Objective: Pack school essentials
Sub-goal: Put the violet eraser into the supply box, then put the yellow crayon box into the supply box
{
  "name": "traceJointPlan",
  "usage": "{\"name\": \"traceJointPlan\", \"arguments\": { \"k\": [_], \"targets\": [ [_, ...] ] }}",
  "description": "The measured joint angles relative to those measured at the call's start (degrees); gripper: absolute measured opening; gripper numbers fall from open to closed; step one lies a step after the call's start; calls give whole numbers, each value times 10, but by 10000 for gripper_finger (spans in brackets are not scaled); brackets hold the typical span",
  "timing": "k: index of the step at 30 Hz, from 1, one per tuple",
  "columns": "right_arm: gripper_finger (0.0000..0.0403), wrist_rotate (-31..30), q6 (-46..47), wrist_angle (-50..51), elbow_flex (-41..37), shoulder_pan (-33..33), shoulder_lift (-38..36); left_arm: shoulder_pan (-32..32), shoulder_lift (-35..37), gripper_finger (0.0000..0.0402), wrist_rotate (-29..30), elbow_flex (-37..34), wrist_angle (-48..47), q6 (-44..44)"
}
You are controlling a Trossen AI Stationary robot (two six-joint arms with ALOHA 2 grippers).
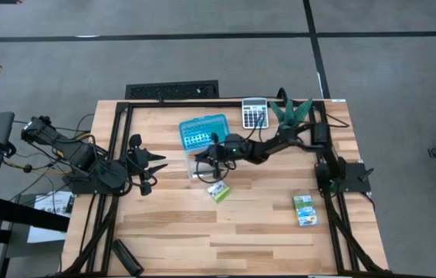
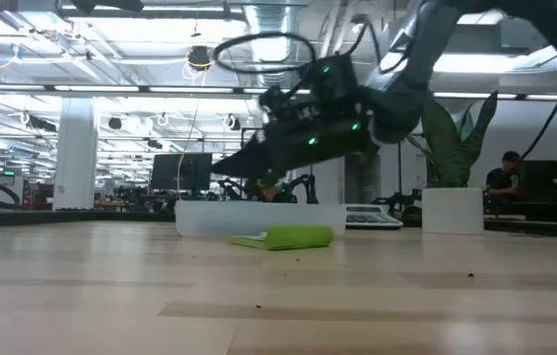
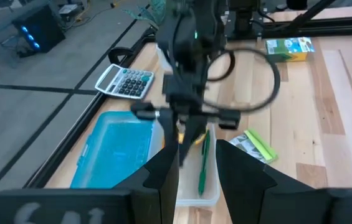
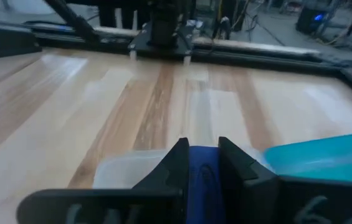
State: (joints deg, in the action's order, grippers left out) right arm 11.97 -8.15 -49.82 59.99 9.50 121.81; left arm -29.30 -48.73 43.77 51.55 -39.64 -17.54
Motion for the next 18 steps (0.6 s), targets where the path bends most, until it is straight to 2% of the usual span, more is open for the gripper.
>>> {"name": "traceJointPlan", "arguments": {
  "k": [5, 9, 13, 18],
  "targets": [
    [65, 2, 12, 16, 58, -10, 53, 0, 0, 101, 0, 0, 0, 0],
    [86, 2, 41, 40, 75, -4, 62, 0, 0, 101, 0, 0, 0, -1],
    [130, 1, 45, 57, 78, 2, 61, 0, 0, 101, 0, 0, 0, 0],
    [206, 2, 52, 65, 78, 3, 54, 0, 0, 101, 0, 0, 0, -1]
  ]
}}
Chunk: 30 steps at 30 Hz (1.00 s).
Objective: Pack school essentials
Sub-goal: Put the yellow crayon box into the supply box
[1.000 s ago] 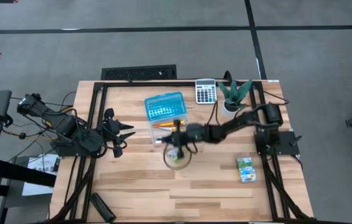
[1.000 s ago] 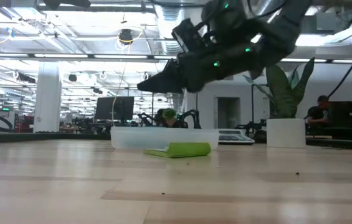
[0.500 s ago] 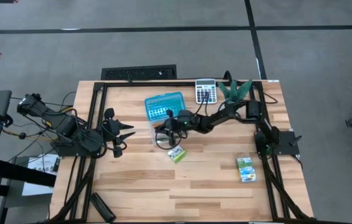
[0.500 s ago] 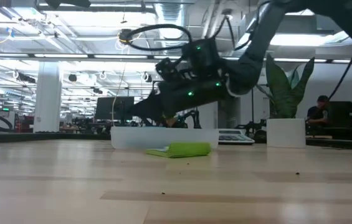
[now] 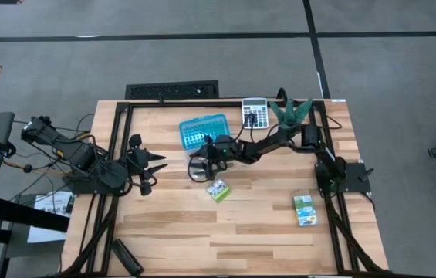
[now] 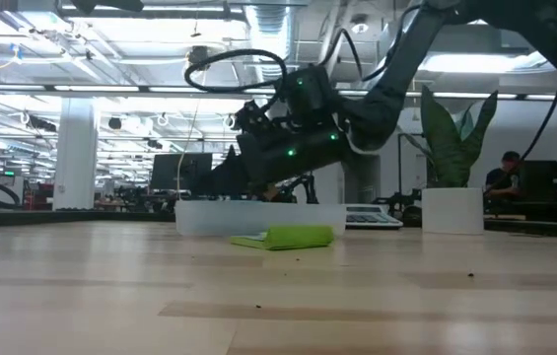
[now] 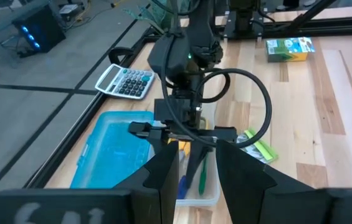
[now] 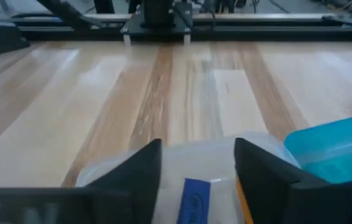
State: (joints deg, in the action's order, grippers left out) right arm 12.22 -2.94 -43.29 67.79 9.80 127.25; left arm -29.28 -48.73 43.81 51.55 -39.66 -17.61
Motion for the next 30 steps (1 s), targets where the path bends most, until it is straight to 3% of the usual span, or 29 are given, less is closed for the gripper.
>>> {"name": "traceJointPlan", "arguments": {
  "k": [5, 10, 16, 20, 25, 30],
  "targets": [
    [260, 62, 0, 90, 0, 8, -68, 0, 0, 101, 0, 0, 0, -5],
    [262, 169, -23, 251, -19, -5, -170, 0, 0, 101, -11, 0, 0, -5],
    [258, 197, -17, 381, -112, -63, -289, 0, 0, 101, -26, 0, 1, -10],
    [258, 161, 73, 427, -221, -111, -382, 0, 0, 101, -30, 0, 0, -8],
    [258, 42, 246, 482, -362, -207, -522, 0, 0, 101, -29, 0, 1, 7],
    [258, -53, 443, 594, -403, -323, -640, 0, 0, 101, -26, 0, 1, 17]
  ]
}}
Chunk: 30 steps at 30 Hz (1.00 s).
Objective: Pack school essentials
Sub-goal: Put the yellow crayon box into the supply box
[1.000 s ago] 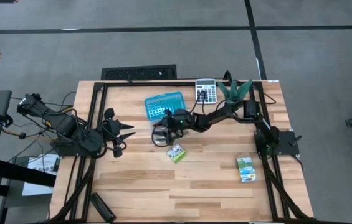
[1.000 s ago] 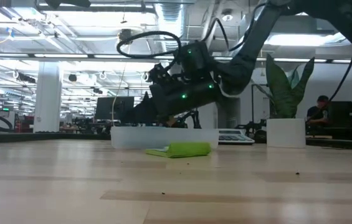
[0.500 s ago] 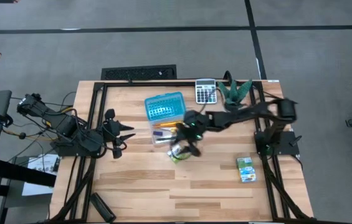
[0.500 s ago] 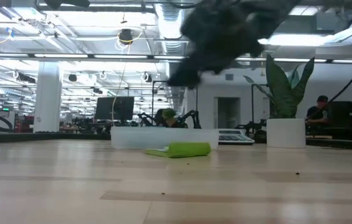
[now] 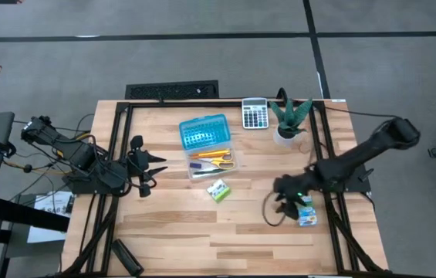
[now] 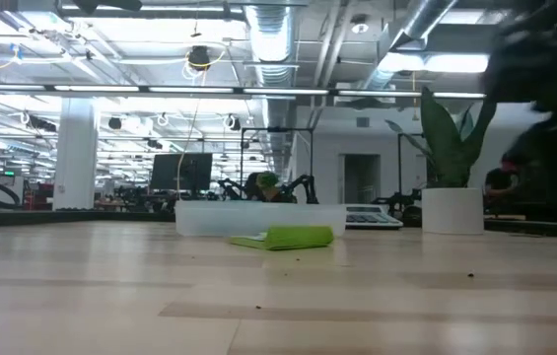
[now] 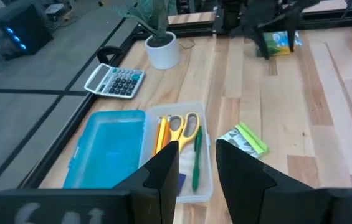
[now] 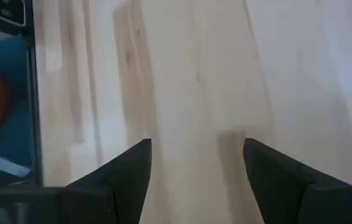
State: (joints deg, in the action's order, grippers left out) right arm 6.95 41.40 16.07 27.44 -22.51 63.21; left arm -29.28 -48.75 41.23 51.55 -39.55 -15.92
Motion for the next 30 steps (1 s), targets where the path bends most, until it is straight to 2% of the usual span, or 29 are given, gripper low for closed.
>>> {"name": "traceJointPlan", "arguments": {
  "k": [4, 7, 12, 18, 24, 30],
  "targets": [
    [257, -44, 102, 62, 22, -83, -43, 0, 0, 101, 0, 0, 0, 1],
    [257, -68, 165, 108, 54, -149, -43, 0, 0, 101, 0, 0, 0, -9],
    [257, -84, 289, 236, 131, -255, -11, 0, 0, 101, 1, 0, 0, -11],
    [257, -85, 430, 394, 199, -364, 61, 0, 0, 101, 2, 0, 0, -2],
    [257, -85, 449, 402, 211, -414, 156, 0, 0, 101, 1, 0, 0, -2],
    [257, -92, 417, 395, 211, -432, 243, 0, 0, 101, 1, 0, 0, -2]
  ]
}}
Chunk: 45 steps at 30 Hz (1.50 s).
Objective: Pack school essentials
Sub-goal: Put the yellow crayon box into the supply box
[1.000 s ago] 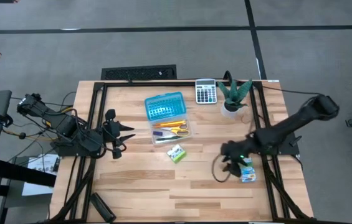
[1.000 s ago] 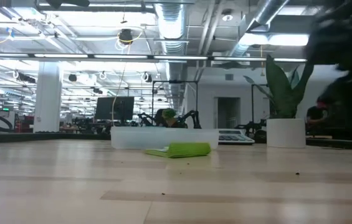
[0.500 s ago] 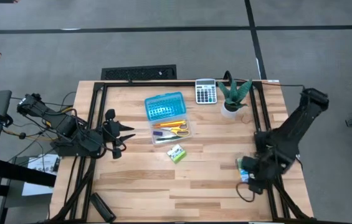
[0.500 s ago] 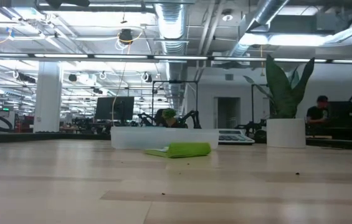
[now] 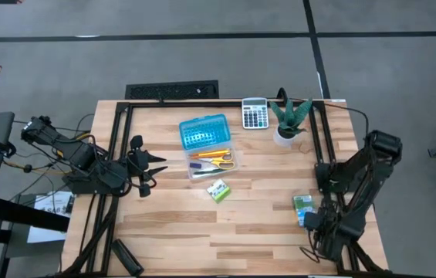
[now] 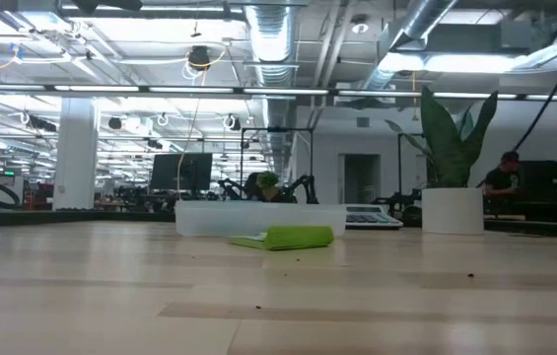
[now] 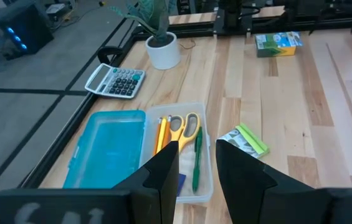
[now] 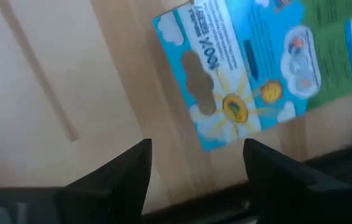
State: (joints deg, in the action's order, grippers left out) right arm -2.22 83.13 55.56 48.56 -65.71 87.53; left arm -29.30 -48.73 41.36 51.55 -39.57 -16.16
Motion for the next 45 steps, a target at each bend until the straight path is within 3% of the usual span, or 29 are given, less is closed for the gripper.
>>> {"name": "traceJointPlan", "arguments": {
  "k": [10, 14, 18, 35, 40, 45],
  "targets": [
    [257, -53, -8, 9, 33, 0, 34, 0, 0, 101, 0, 0, 0, -7],
    [257, -115, -14, 59, 66, 1, 32, 0, 0, 101, 0, 0, 0, -3],
    [257, -162, -41, 48, 70, 5, 37, 0, 0, 101, 0, 0, 0, -3],
    [254, -164, -52, 39, 70, 26, 150, 0, 0, 101, 0, 0, 0, -9],
    [205, -161, -21, 71, 70, 26, 148, 0, 0, 101, 0, 0, 0, -9],
    [101, -160, -16, 74, 70, 26, 148, 0, 0, 101, 0, 0, 0, -9]
  ]
}}
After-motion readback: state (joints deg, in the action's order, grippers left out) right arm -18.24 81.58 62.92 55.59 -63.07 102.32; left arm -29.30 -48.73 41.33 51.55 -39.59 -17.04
